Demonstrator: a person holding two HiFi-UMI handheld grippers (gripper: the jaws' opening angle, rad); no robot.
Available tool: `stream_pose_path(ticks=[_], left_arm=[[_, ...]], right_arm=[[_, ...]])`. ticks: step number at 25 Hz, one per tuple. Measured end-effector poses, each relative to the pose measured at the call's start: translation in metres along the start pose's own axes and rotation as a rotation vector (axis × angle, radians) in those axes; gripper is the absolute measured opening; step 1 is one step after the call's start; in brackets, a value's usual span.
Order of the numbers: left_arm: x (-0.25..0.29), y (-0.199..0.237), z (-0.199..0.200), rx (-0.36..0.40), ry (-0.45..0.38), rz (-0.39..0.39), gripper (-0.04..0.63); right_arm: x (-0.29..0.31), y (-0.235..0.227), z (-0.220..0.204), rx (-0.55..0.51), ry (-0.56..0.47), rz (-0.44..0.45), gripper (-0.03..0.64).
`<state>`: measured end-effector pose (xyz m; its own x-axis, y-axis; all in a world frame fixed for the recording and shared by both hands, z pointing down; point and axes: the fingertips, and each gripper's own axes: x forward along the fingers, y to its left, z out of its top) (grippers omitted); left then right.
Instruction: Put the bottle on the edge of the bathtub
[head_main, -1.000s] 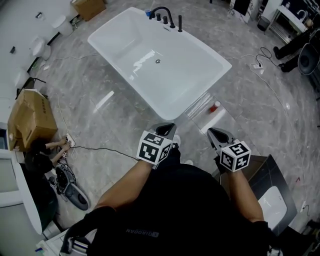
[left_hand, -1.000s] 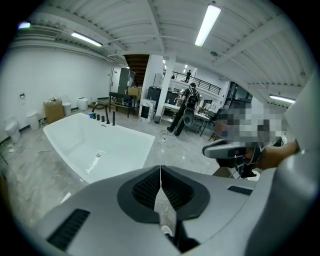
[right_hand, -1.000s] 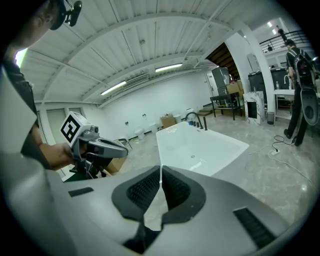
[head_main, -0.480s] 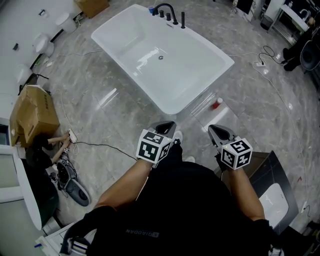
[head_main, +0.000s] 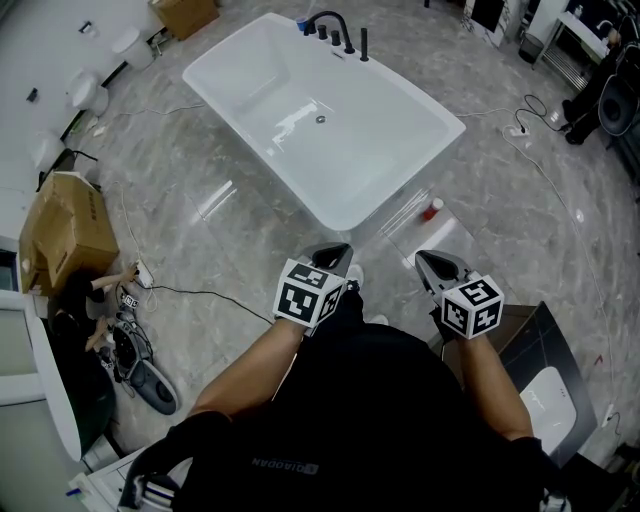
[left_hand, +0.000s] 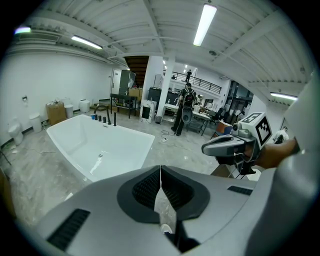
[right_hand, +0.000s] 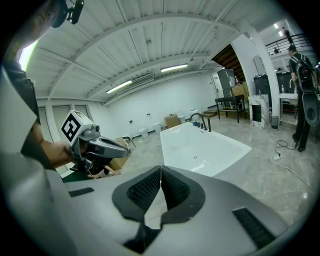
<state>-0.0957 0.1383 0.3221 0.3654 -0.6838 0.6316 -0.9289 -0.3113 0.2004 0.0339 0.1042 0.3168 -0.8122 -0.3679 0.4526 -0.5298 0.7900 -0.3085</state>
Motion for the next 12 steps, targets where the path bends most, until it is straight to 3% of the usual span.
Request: stream_pose_path(ticks=[12], left_arm=[[-0.0017,-0.0062,-0.0006,0.0,0.0,0.002,0.018]], right_arm=[[-0.0045,0.0047,-0.0036,-0.001,-0.001,0.01,0.038]])
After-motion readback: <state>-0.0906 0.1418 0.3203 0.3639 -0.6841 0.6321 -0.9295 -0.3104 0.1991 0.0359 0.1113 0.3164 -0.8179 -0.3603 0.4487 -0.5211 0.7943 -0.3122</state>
